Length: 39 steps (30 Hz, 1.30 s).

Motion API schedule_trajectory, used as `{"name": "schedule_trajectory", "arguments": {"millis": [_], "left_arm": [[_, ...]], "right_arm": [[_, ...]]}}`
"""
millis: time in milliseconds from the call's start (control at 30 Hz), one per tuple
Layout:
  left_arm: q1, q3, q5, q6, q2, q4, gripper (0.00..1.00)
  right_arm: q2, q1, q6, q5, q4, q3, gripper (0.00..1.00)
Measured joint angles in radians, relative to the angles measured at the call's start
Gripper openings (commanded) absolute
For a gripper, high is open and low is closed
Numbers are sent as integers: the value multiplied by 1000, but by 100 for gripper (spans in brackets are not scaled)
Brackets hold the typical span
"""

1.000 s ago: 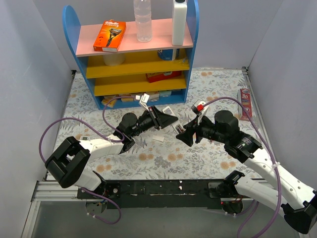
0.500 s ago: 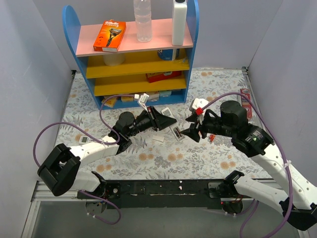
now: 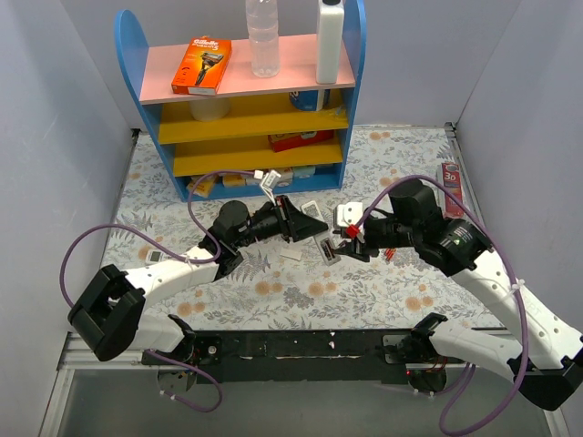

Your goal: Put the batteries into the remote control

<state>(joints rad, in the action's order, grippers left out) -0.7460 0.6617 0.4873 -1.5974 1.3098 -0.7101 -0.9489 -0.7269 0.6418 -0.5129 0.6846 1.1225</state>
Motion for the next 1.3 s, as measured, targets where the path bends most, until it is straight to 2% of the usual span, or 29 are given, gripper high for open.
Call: {"name": "schedule_trajectory", "arguments": {"millis": [367, 1300], "left_arm": [[0, 28, 44, -39, 31, -7, 0], [2, 69, 76, -40, 64, 11, 0]], "right_arm": [[-89, -4, 92, -44, 31, 72, 32], [-124, -28, 118, -26, 68, 70, 17]]}}
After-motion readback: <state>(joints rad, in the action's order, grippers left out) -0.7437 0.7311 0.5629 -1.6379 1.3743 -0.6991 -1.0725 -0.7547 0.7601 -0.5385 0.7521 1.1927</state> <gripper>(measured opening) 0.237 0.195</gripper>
